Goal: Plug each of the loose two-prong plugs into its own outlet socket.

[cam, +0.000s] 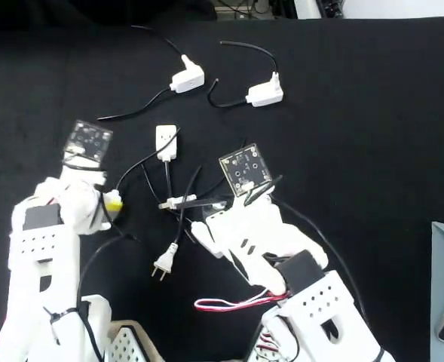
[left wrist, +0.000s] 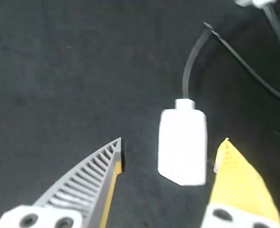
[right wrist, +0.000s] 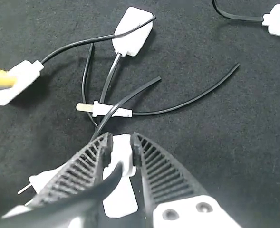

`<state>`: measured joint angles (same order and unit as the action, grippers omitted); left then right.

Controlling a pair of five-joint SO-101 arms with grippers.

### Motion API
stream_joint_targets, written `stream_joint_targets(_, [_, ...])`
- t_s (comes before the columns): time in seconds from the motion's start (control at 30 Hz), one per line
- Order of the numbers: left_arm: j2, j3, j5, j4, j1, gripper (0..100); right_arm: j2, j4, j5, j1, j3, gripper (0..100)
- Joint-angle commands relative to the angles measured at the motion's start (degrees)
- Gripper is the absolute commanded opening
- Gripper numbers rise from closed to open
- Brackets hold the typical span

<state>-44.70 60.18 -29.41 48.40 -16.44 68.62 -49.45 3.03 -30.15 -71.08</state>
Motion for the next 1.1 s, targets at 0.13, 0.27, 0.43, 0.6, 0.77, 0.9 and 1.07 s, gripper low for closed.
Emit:
stream_joint_targets(0.13, [-0.53,-0.84,-0.79,-5.89,-5.67,31,0.75,0.44,-0.26,0.35,0.57,1.2])
stream_joint_targets(0.27, [2.29,-0.48,-0.79,-8.62,-7.16,31,0.75,0.44,-0.26,0.35,0.57,1.2])
stream_joint_targets(0.43, [14.68,-0.92,-0.79,-13.54,-6.81,31,0.75,0.44,-0.26,0.35,0.57,1.2])
stream_joint_targets(0.6, [21.71,-2.07,-0.53,-13.89,-4.70,31,0.75,0.44,-0.26,0.35,0.57,1.2])
stream_joint_targets(0.77, [21.54,-1.63,-0.53,-9.32,0.22,31,0.75,0.44,-0.35,0.35,0.57,1.2])
stream_joint_targets(0.9, [18.73,-1.36,0.44,-8.44,1.54,31,0.75,0.44,-0.44,0.35,0.57,1.2])
stream_joint_targets(1.07, [10.81,-1.27,4.04,-7.91,1.71,31,0.75,0.44,-0.44,0.35,0.57,1.2])
